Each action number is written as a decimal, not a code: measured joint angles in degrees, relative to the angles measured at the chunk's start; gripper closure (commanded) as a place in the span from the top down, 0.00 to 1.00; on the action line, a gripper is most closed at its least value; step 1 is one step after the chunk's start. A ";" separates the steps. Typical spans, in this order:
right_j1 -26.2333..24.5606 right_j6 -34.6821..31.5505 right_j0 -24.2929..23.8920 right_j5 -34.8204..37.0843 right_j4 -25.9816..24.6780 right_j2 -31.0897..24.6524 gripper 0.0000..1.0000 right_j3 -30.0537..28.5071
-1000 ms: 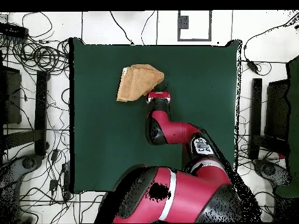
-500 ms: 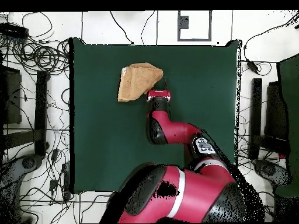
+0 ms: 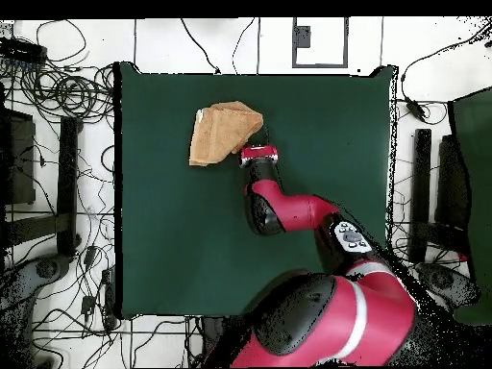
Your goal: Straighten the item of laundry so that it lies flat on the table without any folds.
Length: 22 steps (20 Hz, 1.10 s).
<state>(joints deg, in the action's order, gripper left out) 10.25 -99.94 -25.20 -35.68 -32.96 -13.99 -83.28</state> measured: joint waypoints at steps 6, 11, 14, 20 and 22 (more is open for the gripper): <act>-0.85 0.01 -8.69 11.92 -8.41 -11.44 1.00 0.59; -2.44 0.01 -13.43 16.32 -10.27 -17.90 1.00 0.51; -3.71 0.01 -15.75 18.02 -11.08 -21.04 1.00 0.50; -5.12 0.01 -17.67 18.75 -11.11 -23.60 1.00 0.43; -5.57 0.01 -18.24 19.42 -10.35 -24.51 1.00 0.42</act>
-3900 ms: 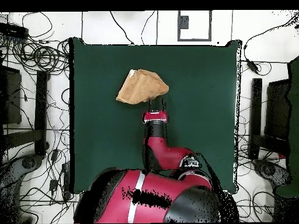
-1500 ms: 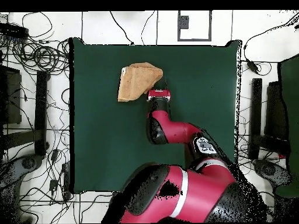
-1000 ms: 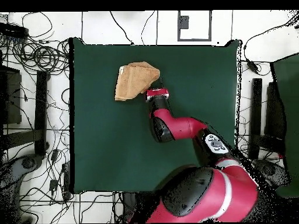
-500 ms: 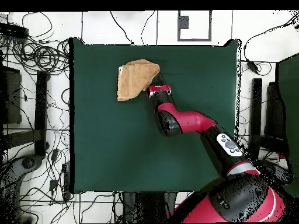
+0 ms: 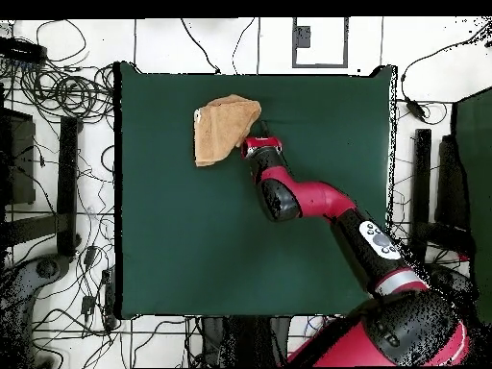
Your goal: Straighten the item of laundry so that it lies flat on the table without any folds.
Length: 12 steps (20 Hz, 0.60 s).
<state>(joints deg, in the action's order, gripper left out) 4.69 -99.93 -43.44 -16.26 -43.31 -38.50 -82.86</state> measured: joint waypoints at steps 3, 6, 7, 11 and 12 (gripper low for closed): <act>-0.80 0.00 -1.08 1.43 1.58 -1.55 1.00 -0.10; -1.63 0.00 -2.32 2.94 3.28 -3.27 1.00 -0.32; -1.92 0.00 -2.74 3.47 3.85 -3.85 1.00 -0.39; -3.06 0.00 -4.16 6.22 6.12 -6.16 1.00 -0.32; -3.35 0.00 -4.43 6.57 6.48 -6.60 1.00 -0.30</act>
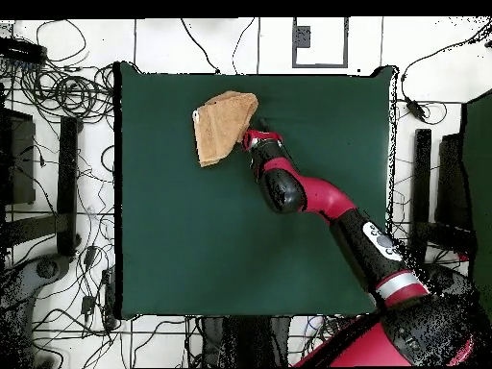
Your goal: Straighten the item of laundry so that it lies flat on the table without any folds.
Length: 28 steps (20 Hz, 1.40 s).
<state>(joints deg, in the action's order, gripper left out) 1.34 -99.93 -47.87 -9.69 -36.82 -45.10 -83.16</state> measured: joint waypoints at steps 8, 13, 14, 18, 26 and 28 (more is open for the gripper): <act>-1.88 0.00 -1.10 1.67 1.72 -2.49 1.00 0.43; -3.38 0.00 -1.12 3.12 2.72 -4.34 1.00 0.96; -3.59 0.00 -1.11 3.32 2.86 -4.60 1.00 1.00; -4.43 0.00 -1.11 4.34 3.35 -5.63 1.00 1.02; -5.64 0.00 -1.15 5.88 3.85 -7.11 1.00 1.14; -5.94 0.00 -1.14 6.21 3.90 -7.45 1.00 1.14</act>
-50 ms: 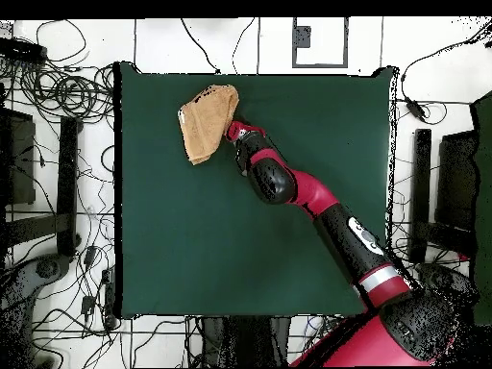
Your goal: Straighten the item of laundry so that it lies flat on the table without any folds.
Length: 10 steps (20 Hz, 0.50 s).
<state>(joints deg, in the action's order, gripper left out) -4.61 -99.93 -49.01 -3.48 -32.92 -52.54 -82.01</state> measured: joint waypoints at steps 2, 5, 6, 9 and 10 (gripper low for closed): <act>-0.40 0.00 0.00 0.54 0.04 -0.45 1.00 0.01; -0.78 0.00 -0.02 1.19 0.05 -0.93 1.00 0.02; -0.83 0.00 -0.01 1.43 0.04 -1.03 1.00 0.02; -0.83 0.00 0.06 1.93 0.04 -1.15 1.00 0.02; -0.75 0.00 0.16 1.94 0.04 -1.11 1.00 0.01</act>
<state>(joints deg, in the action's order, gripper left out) -5.36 -99.93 -48.85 -1.54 -32.89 -53.65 -82.00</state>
